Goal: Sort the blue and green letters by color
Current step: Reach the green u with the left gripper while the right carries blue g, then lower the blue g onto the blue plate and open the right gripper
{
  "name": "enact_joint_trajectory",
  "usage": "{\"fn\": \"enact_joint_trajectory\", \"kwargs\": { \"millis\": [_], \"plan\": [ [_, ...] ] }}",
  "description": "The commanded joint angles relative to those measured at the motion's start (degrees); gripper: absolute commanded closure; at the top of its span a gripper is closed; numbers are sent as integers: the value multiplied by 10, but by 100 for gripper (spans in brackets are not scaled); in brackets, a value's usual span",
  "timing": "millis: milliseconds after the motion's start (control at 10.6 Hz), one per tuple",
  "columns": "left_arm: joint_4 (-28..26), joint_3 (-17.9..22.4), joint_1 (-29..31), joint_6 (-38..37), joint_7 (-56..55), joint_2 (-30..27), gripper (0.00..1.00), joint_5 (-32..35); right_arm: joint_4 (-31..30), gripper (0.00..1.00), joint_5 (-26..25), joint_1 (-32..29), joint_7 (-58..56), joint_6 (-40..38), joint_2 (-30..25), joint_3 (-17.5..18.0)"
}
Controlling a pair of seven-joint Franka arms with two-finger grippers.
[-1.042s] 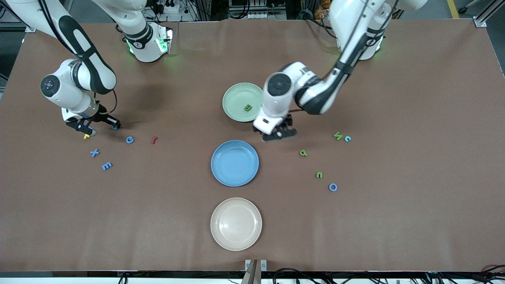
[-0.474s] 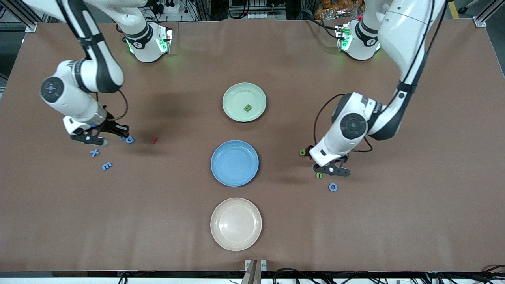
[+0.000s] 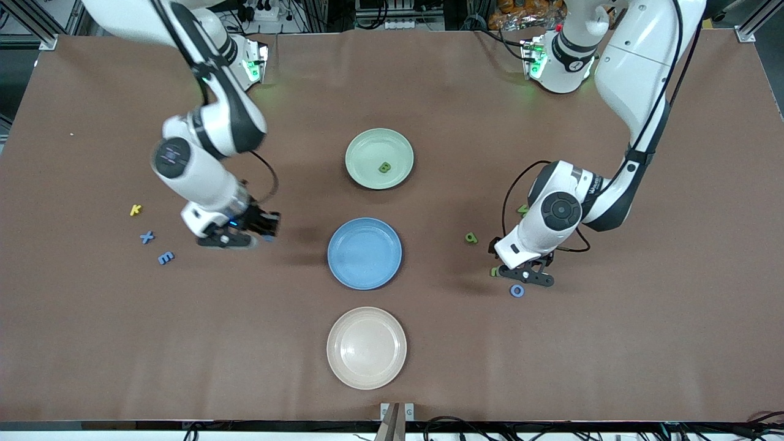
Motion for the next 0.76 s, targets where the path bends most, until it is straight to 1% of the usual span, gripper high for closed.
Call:
{"fn": "enact_joint_trajectory", "kwargs": {
  "millis": [0, 95, 189, 284, 379, 474, 568, 663],
  "plan": [
    [37, -8, 1, 5, -6, 26, 11, -26, 199, 96, 2, 73, 84, -14, 168, -9],
    [50, -8, -1, 5, -7, 37, 15, -59, 223, 94, 2, 85, 89, -13, 191, -9],
    [62, -7, -3, 5, -7, 46, 18, -76, 237, 92, 1, 98, 106, -13, 205, -9],
    [64, -7, -5, 5, -8, 53, 21, -77, 242, 92, 0, 107, 124, -13, 211, -9],
    [64, -7, -8, 5, -9, 60, 23, -77, 242, 85, -1, 115, 139, -13, 211, -9],
    [65, -7, -14, 5, -18, 65, 25, -74, 242, 48, -1, 128, 155, -12, 212, -9],
    [65, -6, -16, 5, -21, 65, 27, -73, 242, 0, -6, 140, 176, -13, 210, -17],
    [68, -6, -16, 5, -21, 69, 32, -72, 241, 0, -7, 150, 205, -18, 207, -25]
  ]
}}
